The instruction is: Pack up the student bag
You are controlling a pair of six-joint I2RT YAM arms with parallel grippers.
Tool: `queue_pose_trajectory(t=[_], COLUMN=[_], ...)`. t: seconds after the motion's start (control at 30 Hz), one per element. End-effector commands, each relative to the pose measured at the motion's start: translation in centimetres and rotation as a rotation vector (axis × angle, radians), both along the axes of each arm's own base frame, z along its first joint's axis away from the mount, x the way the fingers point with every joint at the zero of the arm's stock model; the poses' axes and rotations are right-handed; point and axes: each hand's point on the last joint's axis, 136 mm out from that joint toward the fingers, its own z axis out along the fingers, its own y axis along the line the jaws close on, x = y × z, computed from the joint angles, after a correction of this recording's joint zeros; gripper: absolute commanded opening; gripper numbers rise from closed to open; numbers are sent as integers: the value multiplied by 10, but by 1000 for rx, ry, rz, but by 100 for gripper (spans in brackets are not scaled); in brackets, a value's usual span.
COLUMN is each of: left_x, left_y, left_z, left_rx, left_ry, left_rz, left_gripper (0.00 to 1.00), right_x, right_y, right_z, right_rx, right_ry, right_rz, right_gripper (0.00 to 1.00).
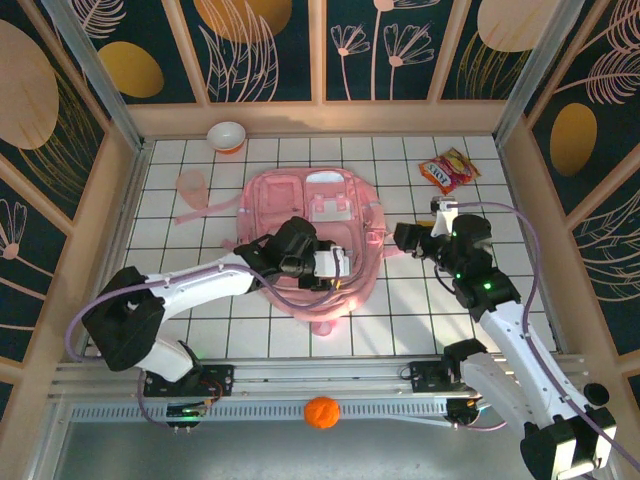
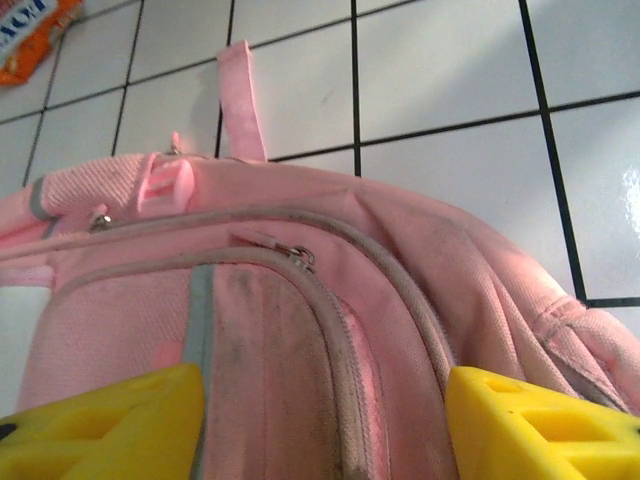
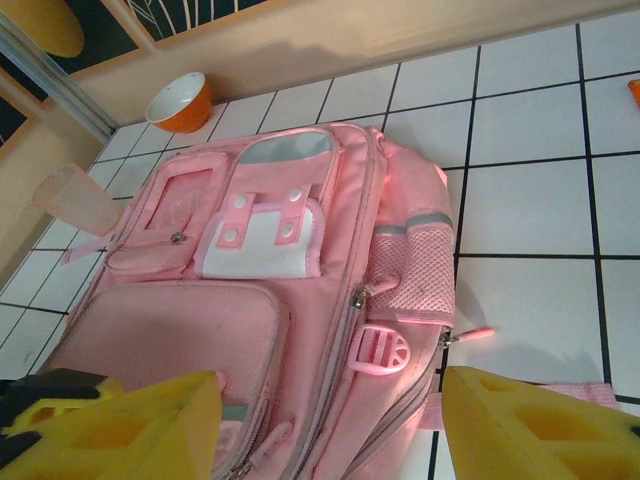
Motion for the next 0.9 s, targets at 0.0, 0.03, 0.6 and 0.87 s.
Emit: queue_pose_trajectory(t=[0.0,0.03,0.6,0.87], left_x=[10,12,11,-15], left_y=[-4,-3,27,44], left_z=[-5,-8,56,65], left_rx=[16,21,-392,-486], left_ry=[-24,-26,24,40], left_rz=[27,43,139,18], left_gripper=[66,66,0,0], right_x=[0,0,-20,-32], right_y=[1,1,27,65], right_z=[6,7,5,-21], right_rx=[5,6,-121,-254], right_ry=[-39,-41,-239,-291], right_rz=[17,17,284,590], right_gripper=[60,60,58,48])
